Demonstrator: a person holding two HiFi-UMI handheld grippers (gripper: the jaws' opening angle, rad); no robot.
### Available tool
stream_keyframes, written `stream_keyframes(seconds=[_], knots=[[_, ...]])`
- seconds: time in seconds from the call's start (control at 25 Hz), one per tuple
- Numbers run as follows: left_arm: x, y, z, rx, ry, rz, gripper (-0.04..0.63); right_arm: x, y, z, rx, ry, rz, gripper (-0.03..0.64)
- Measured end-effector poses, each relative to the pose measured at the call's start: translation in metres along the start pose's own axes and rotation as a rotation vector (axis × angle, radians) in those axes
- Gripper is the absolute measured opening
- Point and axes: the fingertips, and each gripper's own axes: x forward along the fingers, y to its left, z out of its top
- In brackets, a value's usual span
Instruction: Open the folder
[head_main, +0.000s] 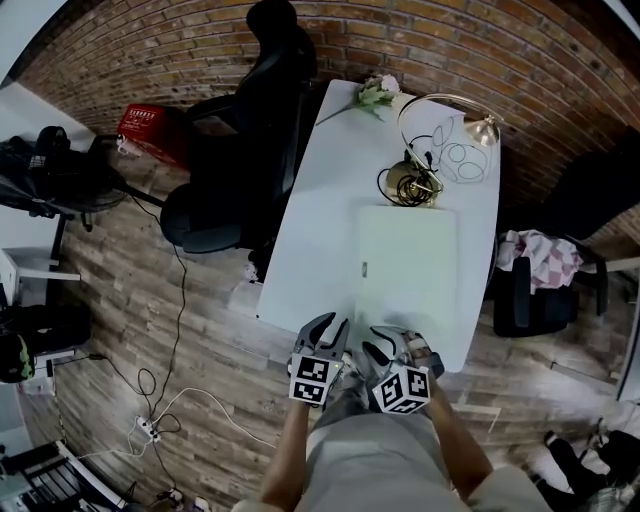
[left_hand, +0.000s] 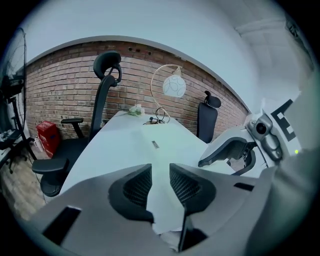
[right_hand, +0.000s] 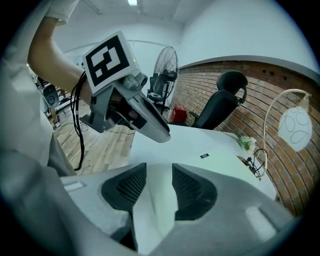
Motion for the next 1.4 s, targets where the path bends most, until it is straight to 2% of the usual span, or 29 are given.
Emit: stream_keyframes(seconds=[0.64,1.0,1.16,1.2,1.28,1.4], knots=[[0.013,0.002,-0.017,-0.016,0.053,-0.012,0.110,0.030,0.010,-0.022,-0.111,0.091,0.008,0.161],[0.017,0.000,-0.022,-0.010,0.070,-0.021,0.110,0.030,0.014,-0.022,-0.121,0.081,0.051,0.105],[0.018,-0.001,-0.026,-0.005,0.081,-0.026,0.110,0.026,0.017,-0.018,-0.045,0.045,0.090,0.060],[0.019,-0.002,-0.027,-0.003,0.084,-0.027,0.110,0.025,0.019,-0.016,-0.006,0.032,0.106,0.003],[0.018,-0.003,-0.029,0.000,0.089,-0.030,0.110,0.023,0.023,-0.016,0.040,0.028,0.121,0.002],[0.018,-0.003,-0.031,0.001,0.093,-0.032,0.110,0.020,0.022,-0.012,0.050,0.009,0.098,0.003]])
